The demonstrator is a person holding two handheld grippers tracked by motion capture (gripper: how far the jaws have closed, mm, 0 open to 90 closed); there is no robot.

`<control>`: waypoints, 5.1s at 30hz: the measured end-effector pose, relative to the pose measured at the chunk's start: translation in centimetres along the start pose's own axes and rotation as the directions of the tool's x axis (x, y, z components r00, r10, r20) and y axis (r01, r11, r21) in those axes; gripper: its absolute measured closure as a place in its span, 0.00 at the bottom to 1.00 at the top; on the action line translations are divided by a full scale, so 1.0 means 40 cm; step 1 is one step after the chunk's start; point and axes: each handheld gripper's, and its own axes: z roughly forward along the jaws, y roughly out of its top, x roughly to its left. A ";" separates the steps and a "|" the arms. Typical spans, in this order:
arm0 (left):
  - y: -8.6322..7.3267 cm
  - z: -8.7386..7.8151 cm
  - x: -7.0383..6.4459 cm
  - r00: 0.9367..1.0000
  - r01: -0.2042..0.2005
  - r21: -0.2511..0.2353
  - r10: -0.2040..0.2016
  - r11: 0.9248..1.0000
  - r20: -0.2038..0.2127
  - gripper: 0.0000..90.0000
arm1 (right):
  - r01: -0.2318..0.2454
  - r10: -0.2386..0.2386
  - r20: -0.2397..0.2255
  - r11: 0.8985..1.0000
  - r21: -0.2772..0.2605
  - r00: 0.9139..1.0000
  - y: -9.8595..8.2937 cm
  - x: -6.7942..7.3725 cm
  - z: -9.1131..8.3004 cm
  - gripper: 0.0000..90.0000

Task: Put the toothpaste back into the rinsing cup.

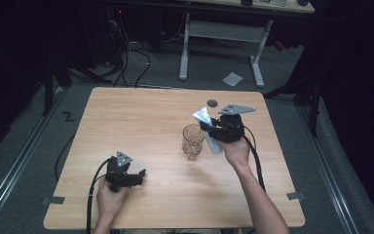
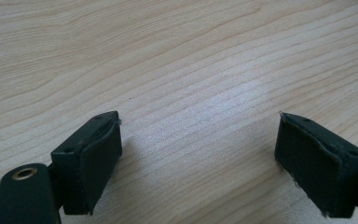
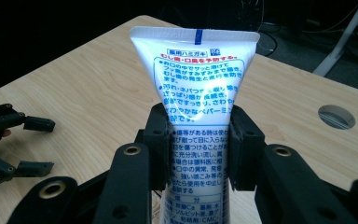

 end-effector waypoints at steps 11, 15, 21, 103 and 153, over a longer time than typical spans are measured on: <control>0.000 0.000 0.000 1.000 0.000 0.000 0.000 1.000 0.000 0.17 | 0.000 0.000 -0.002 1.000 -0.004 1.000 0.015 0.005 0.013 0.74; 0.000 0.000 0.000 1.000 0.000 0.000 0.000 1.000 0.000 0.17 | -0.003 0.003 -0.002 1.000 -0.009 1.000 0.023 0.006 0.016 0.74; 0.000 0.000 0.000 1.000 -0.001 0.001 0.001 1.000 0.000 0.17 | 0.002 -0.003 -0.006 1.000 -0.013 1.000 0.032 0.006 0.023 0.74; 0.000 0.000 0.000 1.000 -0.001 0.001 0.001 1.000 0.000 0.17 | 0.004 -0.003 0.028 1.000 -0.023 1.000 0.074 0.011 0.139 0.73; 0.000 0.000 0.000 1.000 0.000 0.000 0.000 1.000 0.000 0.17 | 0.037 -0.038 0.026 0.998 0.040 0.999 0.003 0.026 0.163 0.72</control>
